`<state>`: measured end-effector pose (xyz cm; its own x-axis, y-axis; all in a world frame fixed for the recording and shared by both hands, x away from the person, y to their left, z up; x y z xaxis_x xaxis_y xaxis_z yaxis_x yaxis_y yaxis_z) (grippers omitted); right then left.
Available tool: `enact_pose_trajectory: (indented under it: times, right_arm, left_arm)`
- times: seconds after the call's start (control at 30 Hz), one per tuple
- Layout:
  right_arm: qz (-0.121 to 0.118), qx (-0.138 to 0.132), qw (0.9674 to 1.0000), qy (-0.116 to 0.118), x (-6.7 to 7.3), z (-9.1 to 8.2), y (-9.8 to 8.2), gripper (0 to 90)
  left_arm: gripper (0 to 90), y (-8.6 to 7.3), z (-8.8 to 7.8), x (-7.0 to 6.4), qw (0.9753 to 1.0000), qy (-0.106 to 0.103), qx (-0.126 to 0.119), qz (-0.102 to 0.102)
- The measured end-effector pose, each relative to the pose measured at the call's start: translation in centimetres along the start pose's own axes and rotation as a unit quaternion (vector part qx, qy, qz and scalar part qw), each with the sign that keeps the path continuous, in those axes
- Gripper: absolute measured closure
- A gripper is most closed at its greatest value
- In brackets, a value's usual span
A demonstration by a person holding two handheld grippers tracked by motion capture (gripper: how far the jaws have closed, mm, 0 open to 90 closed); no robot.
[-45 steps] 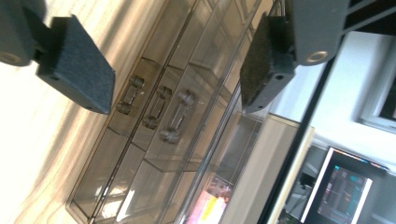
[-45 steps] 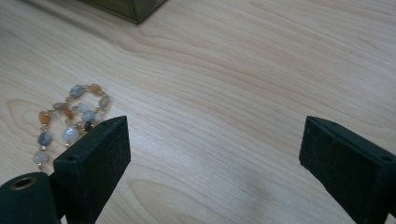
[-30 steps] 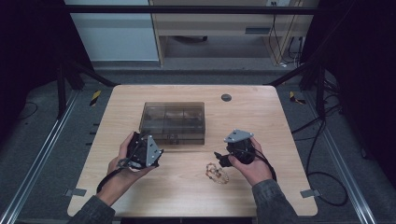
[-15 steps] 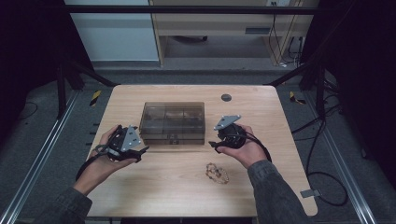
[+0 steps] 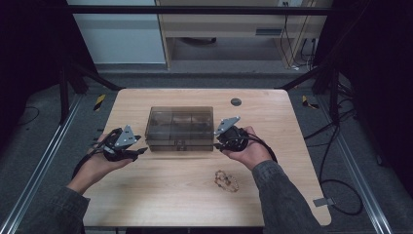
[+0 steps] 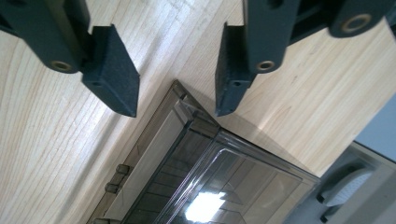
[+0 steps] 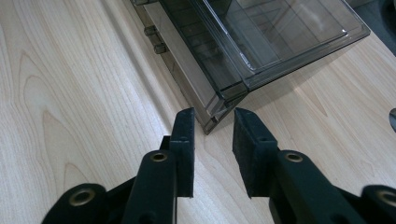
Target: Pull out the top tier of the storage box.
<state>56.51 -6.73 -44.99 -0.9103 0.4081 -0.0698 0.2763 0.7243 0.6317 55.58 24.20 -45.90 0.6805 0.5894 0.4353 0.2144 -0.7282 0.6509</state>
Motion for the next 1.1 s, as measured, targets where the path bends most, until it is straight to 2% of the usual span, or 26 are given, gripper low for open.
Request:
enact_pose_trajectory:
  times: [0.03, 0.17, 0.33, 0.5, 0.63, 0.73, 1.1]
  right_arm:
    - [-0.003, 0.001, 1.0, 0.002, 0.0, 0.0, 0.1, 71.9]
    - [-0.007, 0.006, 1.0, 0.003, 0.0, 0.0, 0.1, 72.4]
    - [-0.017, 0.016, 0.9997, -0.001, -0.2, -0.2, 0.0, 73.3]
    - [-0.018, 0.017, 0.9997, -0.001, -0.3, 0.1, -0.1, 73.3]
    - [-0.019, 0.017, 0.9997, 0.002, -0.3, 0.4, 0.0, 72.9]
    - [-0.021, 0.019, 0.9996, 0.001, -0.3, 0.6, 0.0, 73.3]
    - [-0.023, 0.024, 0.9994, 0.002, -0.6, 1.3, 0.2, 76.6]
  left_arm:
    - [56.1, 0.0, 0.1, 0.0, 1.0, -0.004, 0.0, 0.0]
    - [57.5, 0.0, 0.6, 0.0, 1.0, 0.003, 0.007, 0.005]
    - [59.9, 0.1, 0.9, 0.0, 1.0, -0.005, 0.004, 0.001]
    - [63.1, 0.0, 1.1, 0.0, 0.9998, -0.015, 0.01, 0.0]
    - [65.0, 0.0, 1.3, 0.0, 0.9998, -0.016, 0.014, 0.001]
    - [67.0, 0.2, 1.4, 0.1, 0.9998, -0.018, 0.011, -0.007]
    - [71.7, 0.1, 1.5, 0.3, 0.9996, -0.025, 0.015, -0.007]
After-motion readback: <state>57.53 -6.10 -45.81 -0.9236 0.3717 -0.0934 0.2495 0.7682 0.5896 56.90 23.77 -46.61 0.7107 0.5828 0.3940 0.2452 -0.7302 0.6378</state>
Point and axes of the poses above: each handheld gripper's, and its own axes: z roughly forward along the jaws, y roughly out of its top, x roughly to its left, the point moved 7 cm from there along z, roughly forward along the jaws, and after that the axes turned 10 degrees about y, right-handed, at the moved point
